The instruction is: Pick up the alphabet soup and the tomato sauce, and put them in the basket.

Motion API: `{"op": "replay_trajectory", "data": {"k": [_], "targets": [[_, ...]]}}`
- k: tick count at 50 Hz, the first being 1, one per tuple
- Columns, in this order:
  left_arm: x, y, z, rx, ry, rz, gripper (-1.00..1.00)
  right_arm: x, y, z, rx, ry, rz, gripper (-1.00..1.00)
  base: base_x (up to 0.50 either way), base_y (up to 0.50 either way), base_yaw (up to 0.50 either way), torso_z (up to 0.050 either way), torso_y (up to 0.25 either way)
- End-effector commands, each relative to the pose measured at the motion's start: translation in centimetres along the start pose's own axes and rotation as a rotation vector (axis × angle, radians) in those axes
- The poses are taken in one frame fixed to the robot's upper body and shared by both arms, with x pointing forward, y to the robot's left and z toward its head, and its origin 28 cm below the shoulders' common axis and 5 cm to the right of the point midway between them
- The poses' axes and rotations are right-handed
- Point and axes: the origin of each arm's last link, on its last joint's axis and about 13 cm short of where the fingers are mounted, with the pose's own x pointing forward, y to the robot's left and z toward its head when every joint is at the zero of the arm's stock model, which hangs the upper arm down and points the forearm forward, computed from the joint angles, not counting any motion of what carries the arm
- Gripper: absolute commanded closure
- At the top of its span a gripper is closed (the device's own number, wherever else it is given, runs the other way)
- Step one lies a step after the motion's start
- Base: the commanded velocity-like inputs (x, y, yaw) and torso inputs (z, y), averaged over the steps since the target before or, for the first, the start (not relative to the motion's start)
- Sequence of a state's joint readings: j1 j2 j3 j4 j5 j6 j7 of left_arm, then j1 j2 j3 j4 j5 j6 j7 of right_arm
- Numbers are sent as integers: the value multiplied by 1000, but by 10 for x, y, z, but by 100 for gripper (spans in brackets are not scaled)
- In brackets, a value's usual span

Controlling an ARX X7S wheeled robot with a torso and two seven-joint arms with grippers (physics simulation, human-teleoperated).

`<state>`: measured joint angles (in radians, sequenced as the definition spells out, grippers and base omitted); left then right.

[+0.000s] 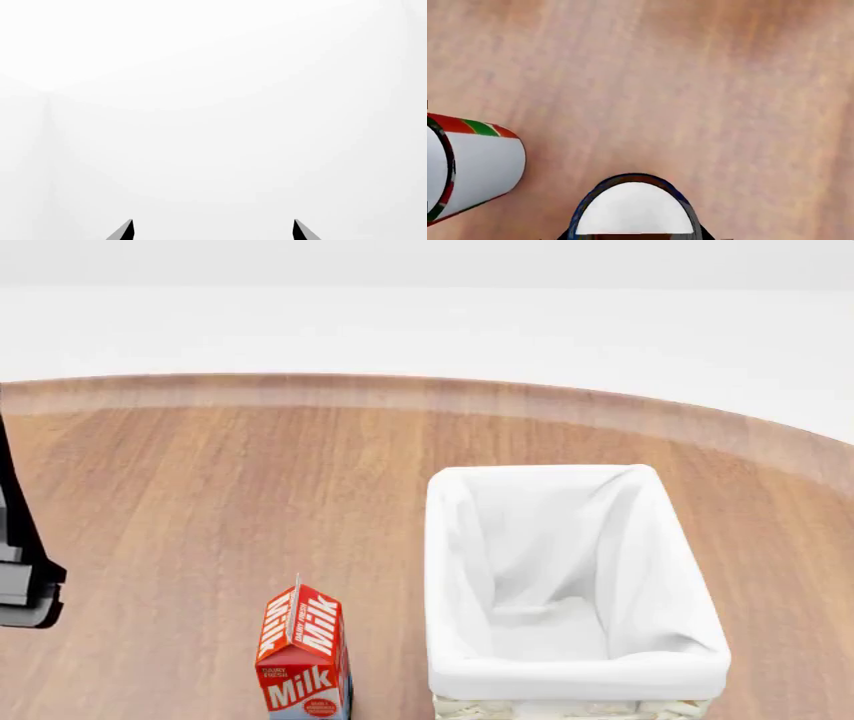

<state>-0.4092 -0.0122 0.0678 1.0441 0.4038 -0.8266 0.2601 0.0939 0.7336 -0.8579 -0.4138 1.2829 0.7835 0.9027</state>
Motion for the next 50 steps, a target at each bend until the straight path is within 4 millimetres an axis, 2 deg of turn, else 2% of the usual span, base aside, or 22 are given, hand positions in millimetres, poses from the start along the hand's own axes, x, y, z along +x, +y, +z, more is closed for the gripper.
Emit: {"op": "replay_trajectory", "data": {"k": [1, 6, 15, 25, 35, 40, 46, 50], "targets": [[0, 0, -1, 0, 2, -1, -100, -2, 3, -2, 9, -2, 13, 100, 0, 0, 0, 0, 0], [-1, -1, -1, 0, 4, -4, -100, -7, 3, 2, -2, -43, 5, 100, 0, 0, 0, 0, 0], [1, 0, 0, -1, 2, -2, -100, -45, 3, 31, -20, -259, 2, 100, 0, 0, 0, 0, 0], [2, 0, 1, -1, -1, -2, -100, -72, -3, 57, 13, -380, 8, 100, 0, 0, 0, 0, 0], [1, 0, 1, -4, -3, 0, -100, -85, -9, 69, 37, -437, 0, 100, 0, 0, 0, 0, 1], [1, -1, 0, -2, -1, -1, -100, -84, -12, 74, 50, -452, -12, 100, 0, 0, 0, 0, 0], [1, 0, -1, -1, -1, 3, -100, -90, -19, 86, 79, -490, -28, 100, 0, 0, 0, 0, 0], [0, 1, -1, -1, -1, 5, -100, -102, -24, 97, 97, -542, -33, 100, 0, 0, 0, 0, 0]]}}
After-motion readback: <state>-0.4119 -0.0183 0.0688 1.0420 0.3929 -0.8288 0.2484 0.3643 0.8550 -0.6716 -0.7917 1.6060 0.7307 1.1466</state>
